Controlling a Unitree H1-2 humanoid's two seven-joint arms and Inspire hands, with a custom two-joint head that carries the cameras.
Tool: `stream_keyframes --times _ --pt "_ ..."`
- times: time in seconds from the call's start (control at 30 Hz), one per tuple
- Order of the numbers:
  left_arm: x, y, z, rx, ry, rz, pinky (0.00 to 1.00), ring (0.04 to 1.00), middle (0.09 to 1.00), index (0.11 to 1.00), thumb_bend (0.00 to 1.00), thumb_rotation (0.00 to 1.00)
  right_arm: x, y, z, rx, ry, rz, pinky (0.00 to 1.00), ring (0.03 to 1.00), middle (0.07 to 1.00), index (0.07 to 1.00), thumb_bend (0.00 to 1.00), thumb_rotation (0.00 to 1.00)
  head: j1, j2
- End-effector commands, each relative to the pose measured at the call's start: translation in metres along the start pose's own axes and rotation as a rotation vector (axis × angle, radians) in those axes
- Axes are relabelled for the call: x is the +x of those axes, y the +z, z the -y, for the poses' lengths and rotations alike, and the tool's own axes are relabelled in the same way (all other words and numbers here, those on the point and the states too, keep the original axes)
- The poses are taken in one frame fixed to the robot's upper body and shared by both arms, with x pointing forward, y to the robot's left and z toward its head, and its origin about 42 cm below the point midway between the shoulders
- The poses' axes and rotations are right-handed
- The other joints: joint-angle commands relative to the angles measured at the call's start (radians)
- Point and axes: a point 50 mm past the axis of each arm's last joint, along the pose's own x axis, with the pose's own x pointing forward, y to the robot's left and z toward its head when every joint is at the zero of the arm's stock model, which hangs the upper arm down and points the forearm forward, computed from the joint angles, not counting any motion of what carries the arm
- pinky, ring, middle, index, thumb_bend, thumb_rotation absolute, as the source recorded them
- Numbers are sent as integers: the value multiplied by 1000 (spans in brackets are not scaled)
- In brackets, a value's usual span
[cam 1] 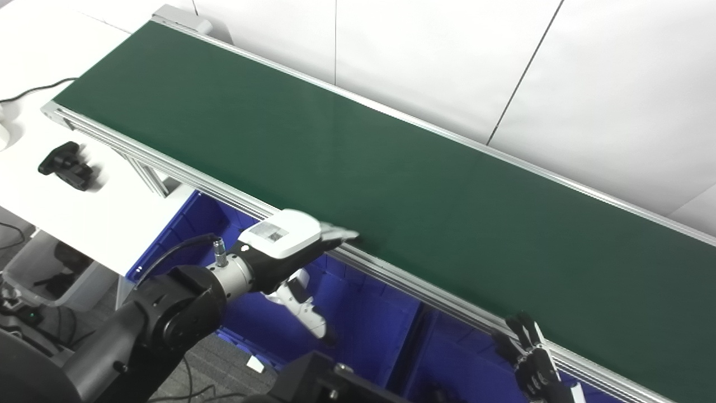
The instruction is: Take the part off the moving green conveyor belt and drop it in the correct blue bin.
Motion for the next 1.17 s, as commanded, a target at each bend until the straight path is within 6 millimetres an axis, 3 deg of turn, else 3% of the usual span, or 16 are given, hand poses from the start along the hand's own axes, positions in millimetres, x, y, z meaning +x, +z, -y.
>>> stream_keyframes --times 0.0,0.1,0.2,0.23,0.27,0.3,0.37,0.43,0.47,0.5,0.6,0.8,1.13 --pt "1 26 -8 -195 84 144 899 885 882 864 996 595 0 9 -3 2 2 22 851 862 932 965 886 912 -16 2" --pt "11 48 4 -558 160 251 864 901 901 856 940 548 2 8 -6 -5 4 23 844 864 929 965 871 913 -54 7" --pt "25 60 25 -774 224 278 883 918 916 877 874 632 5 8 -13 -6 6 24 840 864 924 965 869 913 -113 14" --pt "27 63 31 -832 245 265 873 908 912 878 874 660 6 9 -17 -4 7 25 839 863 923 965 869 912 -185 24" --pt "28 63 35 -867 260 256 867 903 908 879 862 679 8 10 -21 -4 7 27 840 865 923 965 868 911 -199 25" --pt "30 62 44 -905 270 235 865 901 907 879 859 685 10 12 -28 2 7 28 840 866 923 965 868 910 -288 33" --pt "31 51 64 -850 236 189 946 966 964 926 847 743 17 16 -43 24 2 30 835 865 918 955 883 885 -375 38" --pt "30 32 76 -766 181 184 978 991 987 938 825 698 25 19 -57 43 5 38 838 873 925 953 883 869 -462 37" --pt "28 22 77 -735 160 185 982 996 992 944 815 682 29 20 -65 49 8 41 842 880 930 953 876 864 -553 29" --pt "27 14 78 -707 141 183 984 998 994 949 810 666 32 21 -70 51 10 43 845 885 935 955 869 860 -553 29" --pt "25 -9 78 -641 92 167 981 1000 998 962 807 667 44 25 -87 46 16 36 868 890 948 963 865 864 -698 19" --pt "29 -33 78 -593 46 158 974 1000 998 976 796 684 61 28 -105 37 1 39 887 888 951 957 875 883 -764 45" --pt "34 -30 79 -589 27 151 972 1000 1000 996 814 699 64 27 -96 22 4 52 862 883 951 963 847 882 -706 53"
